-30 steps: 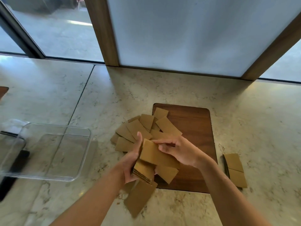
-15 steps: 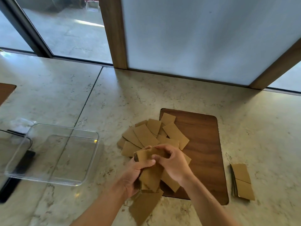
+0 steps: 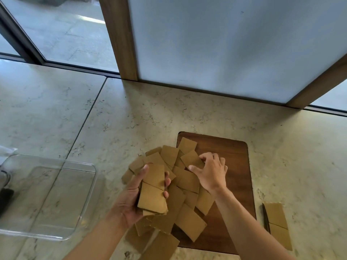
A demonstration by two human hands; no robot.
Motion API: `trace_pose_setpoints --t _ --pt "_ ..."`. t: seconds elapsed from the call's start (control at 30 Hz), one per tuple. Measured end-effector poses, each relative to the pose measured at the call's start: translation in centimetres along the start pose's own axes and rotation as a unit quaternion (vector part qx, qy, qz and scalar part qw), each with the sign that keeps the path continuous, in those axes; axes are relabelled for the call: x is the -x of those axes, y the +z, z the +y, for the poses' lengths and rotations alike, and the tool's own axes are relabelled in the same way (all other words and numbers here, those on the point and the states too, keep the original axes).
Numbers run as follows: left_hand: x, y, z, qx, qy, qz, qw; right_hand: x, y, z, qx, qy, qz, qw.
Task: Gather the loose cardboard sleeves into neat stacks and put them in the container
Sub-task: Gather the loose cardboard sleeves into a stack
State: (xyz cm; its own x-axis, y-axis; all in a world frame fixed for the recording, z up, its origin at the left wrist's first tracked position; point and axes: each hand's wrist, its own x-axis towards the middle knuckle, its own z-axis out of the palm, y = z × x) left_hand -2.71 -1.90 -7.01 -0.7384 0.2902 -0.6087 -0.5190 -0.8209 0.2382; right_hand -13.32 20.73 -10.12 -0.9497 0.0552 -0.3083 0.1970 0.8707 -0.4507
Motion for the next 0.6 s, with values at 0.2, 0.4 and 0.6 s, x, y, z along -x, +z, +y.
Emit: trace_pose_setpoints --t 0.2,0.4,0.6 --pt "-2.5 0.7 0.3 -0.003 0.013 -0.01 1.0 -0.9 -3.7 1.5 -0.39 0.153 0.096 0.903" --pt "-4.2 2.9 -2.3 -0.164 0.024 0.03 0.986 3.3 -2.6 -2.2 -0.703 0.22 0.005 0.676" --pt "-4.6 3.7 -2.7 -0.204 0.184 0.166 0.947 7.5 1.1 -6.4 -0.487 0.195 0.017 0.851"
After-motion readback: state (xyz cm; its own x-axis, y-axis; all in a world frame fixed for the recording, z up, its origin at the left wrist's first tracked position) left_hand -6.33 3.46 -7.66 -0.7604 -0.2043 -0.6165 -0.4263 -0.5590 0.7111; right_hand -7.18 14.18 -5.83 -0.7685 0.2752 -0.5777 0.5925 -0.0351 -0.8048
